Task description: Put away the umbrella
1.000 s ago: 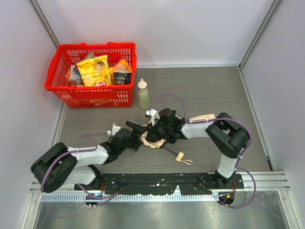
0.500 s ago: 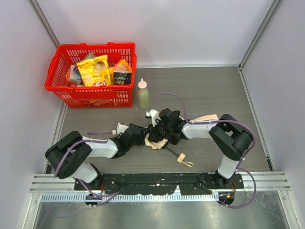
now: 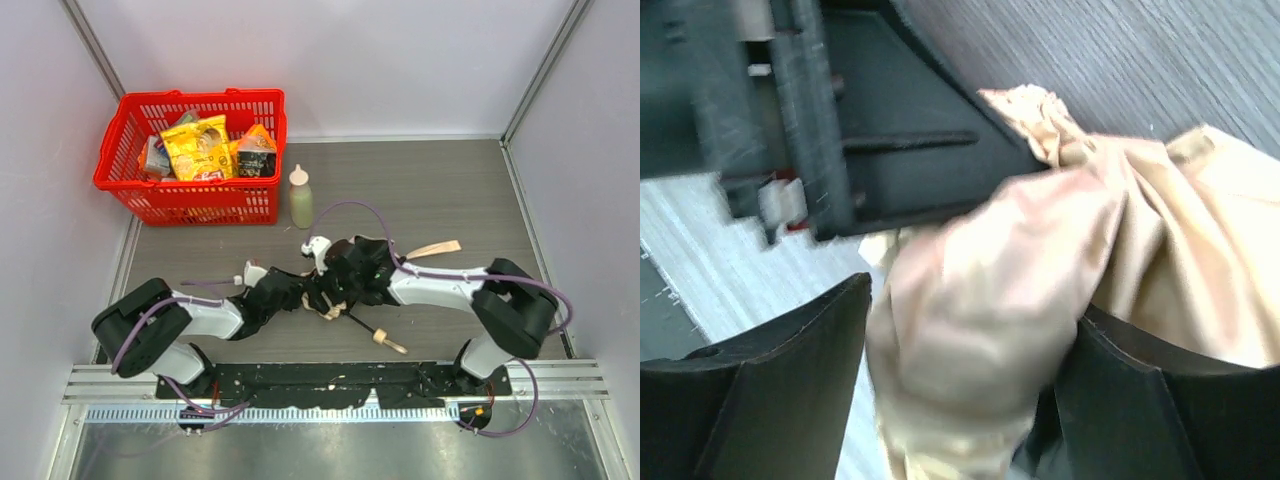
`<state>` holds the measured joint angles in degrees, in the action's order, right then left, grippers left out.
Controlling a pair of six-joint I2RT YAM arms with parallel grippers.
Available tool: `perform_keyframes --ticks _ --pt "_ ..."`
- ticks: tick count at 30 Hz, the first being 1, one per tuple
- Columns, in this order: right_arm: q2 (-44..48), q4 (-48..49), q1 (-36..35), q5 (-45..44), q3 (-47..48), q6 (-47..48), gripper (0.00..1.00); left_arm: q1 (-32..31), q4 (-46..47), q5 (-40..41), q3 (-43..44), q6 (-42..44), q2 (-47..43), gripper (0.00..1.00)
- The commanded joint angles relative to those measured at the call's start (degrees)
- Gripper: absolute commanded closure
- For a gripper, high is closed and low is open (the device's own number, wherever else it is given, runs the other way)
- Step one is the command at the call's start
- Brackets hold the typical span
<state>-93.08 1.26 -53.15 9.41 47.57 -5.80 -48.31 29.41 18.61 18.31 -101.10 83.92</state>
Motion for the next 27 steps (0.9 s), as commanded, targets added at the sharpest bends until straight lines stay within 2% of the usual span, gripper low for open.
perform_keyframes --ticks 1,6,8,11,12,14,16,18,24,27 --pt "10.3 -15.4 -3.0 -15.2 0.3 -7.6 0.26 0.0 -13.6 2.2 -1.2 5.6 -1.9 1.0" --pt "21.2 -21.5 -4.6 -19.7 3.0 -9.1 0.25 0.0 -15.4 2.8 -1.2 7.1 -4.6 1.0" --pt "23.5 -22.8 -4.5 -24.0 4.0 -11.5 0.25 -0.2 -15.1 2.7 -1.3 7.5 -5.1 1.0" --pt "23.4 -24.2 -4.3 -35.0 7.7 -21.0 0.25 -0.1 -13.7 2.7 -1.9 7.3 -4.8 1.0" --pt "22.6 -25.3 -3.8 -36.0 9.6 -23.8 0.25 -0.1 -13.3 2.4 -1.8 7.1 -4.6 1.0" --pt "19.5 -28.2 -2.9 -36.8 12.9 -30.1 0.27 -0.2 -12.5 2.2 -1.8 6.9 -3.9 1.0" --pt "17.7 -29.2 -2.3 -37.8 13.8 -33.9 0.38 -0.1 -12.2 2.0 -1.7 6.7 -3.7 1.0" --pt "16.3 -28.7 -1.7 -35.7 13.3 -35.3 0.43 -0.1 -11.9 1.9 -1.6 6.7 -3.8 1.0" --pt "13.5 -23.2 -1.5 -32.9 7.2 -37.6 0.39 -0.1 -12.7 2.4 -1.7 7.0 -4.9 1.0" --pt "13.3 -22.1 -1.4 -32.6 5.0 -36.0 0.5 -0.1 -12.9 2.4 -1.5 6.9 -4.9 1.0"
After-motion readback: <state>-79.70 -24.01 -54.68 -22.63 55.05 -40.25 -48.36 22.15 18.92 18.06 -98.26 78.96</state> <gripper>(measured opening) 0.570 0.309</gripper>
